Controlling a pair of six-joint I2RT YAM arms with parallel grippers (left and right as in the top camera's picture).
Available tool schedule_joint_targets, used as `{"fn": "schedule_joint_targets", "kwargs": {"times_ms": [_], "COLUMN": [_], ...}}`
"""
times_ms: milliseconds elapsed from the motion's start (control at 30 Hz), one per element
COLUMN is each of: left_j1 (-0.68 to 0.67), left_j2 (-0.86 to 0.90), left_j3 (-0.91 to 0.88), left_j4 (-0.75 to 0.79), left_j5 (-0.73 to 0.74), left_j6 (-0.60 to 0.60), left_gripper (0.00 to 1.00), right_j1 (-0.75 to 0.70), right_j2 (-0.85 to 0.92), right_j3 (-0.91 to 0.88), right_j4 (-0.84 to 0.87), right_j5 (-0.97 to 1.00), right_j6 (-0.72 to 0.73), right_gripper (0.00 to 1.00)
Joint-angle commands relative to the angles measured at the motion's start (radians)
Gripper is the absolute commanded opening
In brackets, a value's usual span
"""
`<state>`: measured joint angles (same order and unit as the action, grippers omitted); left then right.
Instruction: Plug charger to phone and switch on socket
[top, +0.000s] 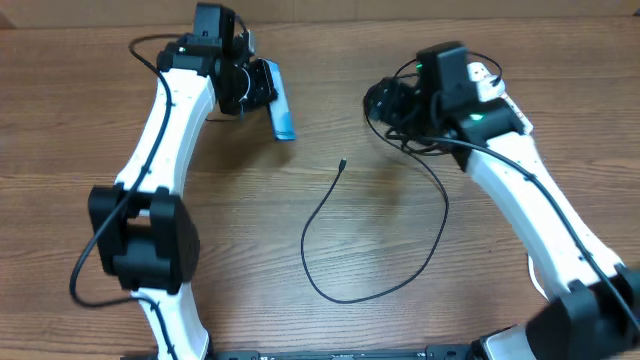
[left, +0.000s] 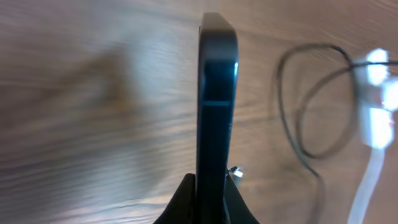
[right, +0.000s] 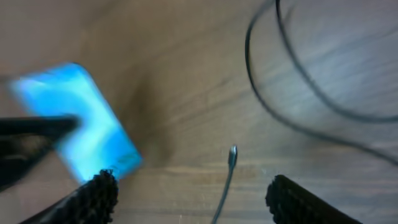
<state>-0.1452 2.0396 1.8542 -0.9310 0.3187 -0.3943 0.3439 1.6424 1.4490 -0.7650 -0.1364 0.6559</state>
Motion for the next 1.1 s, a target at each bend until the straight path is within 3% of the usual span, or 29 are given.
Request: {"fn": "schedule_joint_targets", "kwargs": {"times_ms": [0, 233, 367, 533, 633, 900, 1067], "left_j1": [-0.018, -0.021, -0.022, -0.022, -0.022, -0.022, -0.022], "left_j2": [-0.056, -0.055, -0.055, -0.055, -0.055, -0.055, -0.055], "left_j3": [0.023, 0.023, 0.023, 0.023, 0.023, 0.023, 0.023], "left_j4": [-0.016, -0.029, -0.031, -0.040, -0.039, -0.039, -0.040], "left_j5": [-0.241, -0.241, -0.240, -0.241, -0.240, -0.241, -0.240], "left_j6": [0.036, 0.036, 0.036, 0.036, 0.035, 0.036, 0.036], "left_gripper": [0.04, 0.04, 0.04, 0.04, 0.04, 0.04, 0.05], "right_j1": [0.037, 0.071, 0.080, 0.094, 0.134, 0.232, 0.235], "right_j2": [0.114, 0.285, 0.393, 0.474, 0.515, 0.558, 0.591], "right_j3": [-0.008, 0.200, 0.303, 0.311, 0.311, 0.310, 0.310], "right_j4": [-0.035, -0.302, -0.372, -0.364, -0.350, -0.303, -0.287], "right_j5": [-0.098, -0.034, -0.003, -0.002, 0.068, 0.252, 0.271], "right_j6": [-0.027, -0.056, -0.061, -0.035, 0.034, 0.146, 0.156], "right_gripper": [0.75, 0.71, 0.68, 0.61, 0.45, 0.45, 0.43]}}
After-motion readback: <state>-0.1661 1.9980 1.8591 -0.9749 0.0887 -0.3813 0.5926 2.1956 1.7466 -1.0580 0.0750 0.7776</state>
